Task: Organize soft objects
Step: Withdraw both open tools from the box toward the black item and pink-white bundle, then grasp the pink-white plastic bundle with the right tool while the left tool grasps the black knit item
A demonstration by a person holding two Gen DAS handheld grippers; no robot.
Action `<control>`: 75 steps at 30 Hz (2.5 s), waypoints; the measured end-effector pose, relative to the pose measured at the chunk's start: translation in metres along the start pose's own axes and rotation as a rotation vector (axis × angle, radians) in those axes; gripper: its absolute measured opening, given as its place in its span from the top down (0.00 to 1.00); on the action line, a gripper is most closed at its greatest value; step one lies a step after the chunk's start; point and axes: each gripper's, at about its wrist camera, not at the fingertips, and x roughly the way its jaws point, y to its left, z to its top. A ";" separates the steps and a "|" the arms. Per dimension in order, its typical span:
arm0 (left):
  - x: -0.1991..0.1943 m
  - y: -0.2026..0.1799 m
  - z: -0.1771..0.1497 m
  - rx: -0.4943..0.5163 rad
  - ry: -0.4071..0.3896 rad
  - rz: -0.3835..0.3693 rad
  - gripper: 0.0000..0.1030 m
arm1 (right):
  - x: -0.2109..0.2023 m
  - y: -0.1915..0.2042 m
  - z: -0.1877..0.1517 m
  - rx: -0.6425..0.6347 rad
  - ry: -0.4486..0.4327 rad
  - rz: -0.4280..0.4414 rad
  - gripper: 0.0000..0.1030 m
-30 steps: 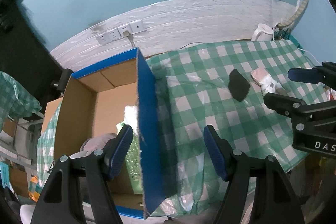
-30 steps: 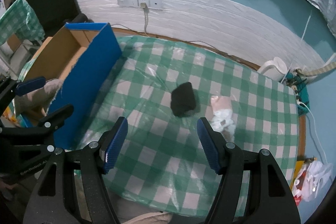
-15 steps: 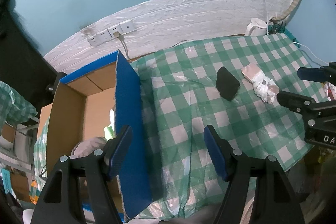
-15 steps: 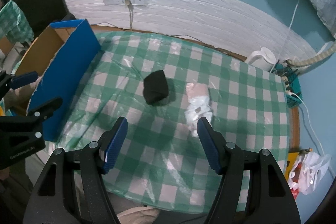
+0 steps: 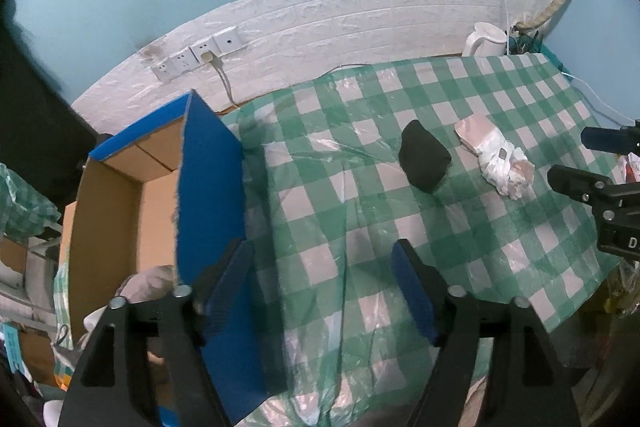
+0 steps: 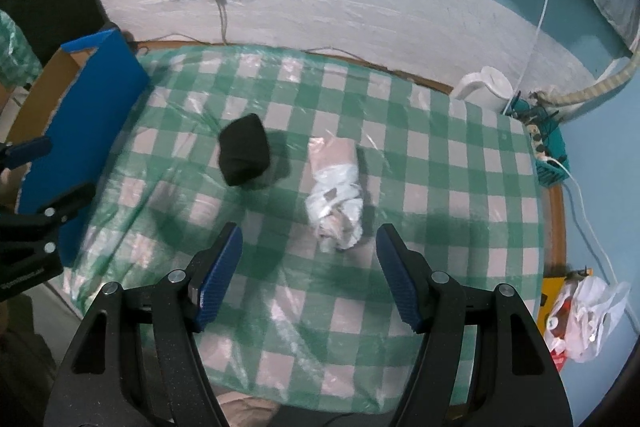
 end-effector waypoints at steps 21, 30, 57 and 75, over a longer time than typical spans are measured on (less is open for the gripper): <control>0.075 -0.039 0.029 -0.021 0.103 -0.094 0.24 | 0.091 -0.031 0.022 0.064 0.122 0.033 0.33; 0.099 -0.048 0.037 -0.011 0.127 -0.121 0.23 | 0.122 -0.034 0.024 0.089 0.156 0.038 0.33; 0.106 -0.086 0.057 0.049 0.142 -0.194 0.22 | 0.130 -0.074 0.023 0.239 0.128 0.070 0.52; 0.098 -0.114 0.081 0.042 0.120 -0.240 0.22 | 0.113 -0.101 0.015 0.274 0.105 0.012 0.52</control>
